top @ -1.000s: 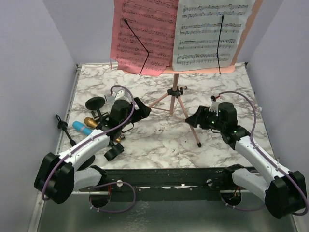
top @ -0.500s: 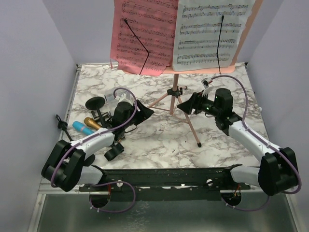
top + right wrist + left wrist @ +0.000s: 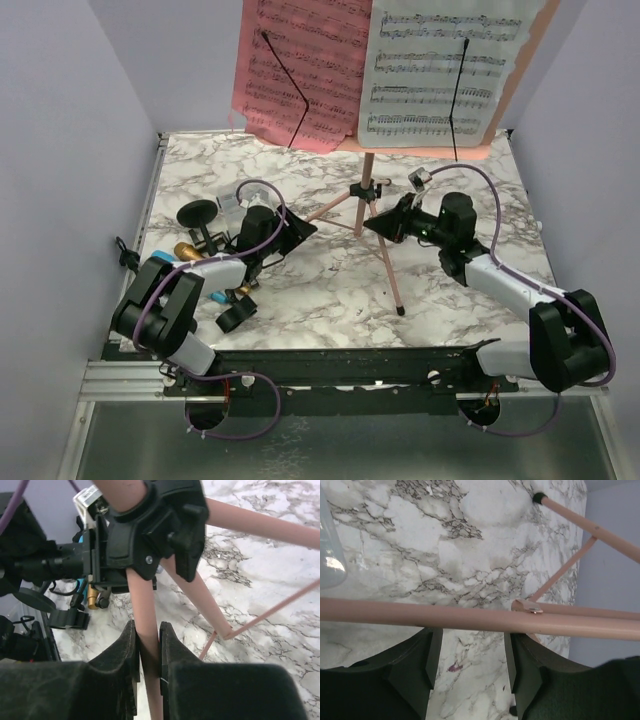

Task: Set up the instrument practice props

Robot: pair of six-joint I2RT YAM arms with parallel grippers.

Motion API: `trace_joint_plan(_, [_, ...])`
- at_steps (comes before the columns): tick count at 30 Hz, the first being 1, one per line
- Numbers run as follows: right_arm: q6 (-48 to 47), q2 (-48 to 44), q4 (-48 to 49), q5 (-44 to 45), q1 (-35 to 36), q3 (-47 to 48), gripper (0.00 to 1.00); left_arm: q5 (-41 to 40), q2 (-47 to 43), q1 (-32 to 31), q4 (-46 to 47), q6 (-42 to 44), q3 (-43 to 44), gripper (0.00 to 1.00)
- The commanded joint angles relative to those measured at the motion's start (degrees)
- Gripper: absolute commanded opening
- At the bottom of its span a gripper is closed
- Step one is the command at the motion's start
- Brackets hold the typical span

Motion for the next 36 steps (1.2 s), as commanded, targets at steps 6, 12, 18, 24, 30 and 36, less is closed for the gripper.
trace_joint_plan(6, [1.95,-2.2,0.6,3.91,-0.29,-11.59,0.0,2.14,12.02,2.21,6.26,-1.58,9.04,0.57])
trace_joint_plan(12, [5.06,-0.57,0.46,8.14,-0.4,-13.18,0.0,3.89,20.0,3.06,8.7,-3.8,16.83,0.57])
trace_joint_plan(18, [10.76,2.26,-2.52,12.76,-0.51,-10.5,0.0,4.33,27.5,3.66,9.68,-4.68,26.12,0.62])
trace_joint_plan(24, [16.85,11.51,5.59,10.88,-0.46,-9.42,0.0,7.02,38.5,5.59,11.14,-5.99,39.66,0.66])
trace_joint_plan(30, [25.94,20.87,16.53,11.57,-0.47,-6.84,0.0,6.38,45.28,8.56,12.26,-5.49,49.67,0.67])
trace_joint_plan(36, [33.07,32.68,25.37,17.62,-0.53,-1.4,0.0,13.14,51.73,11.96,9.81,-4.93,61.25,0.73])
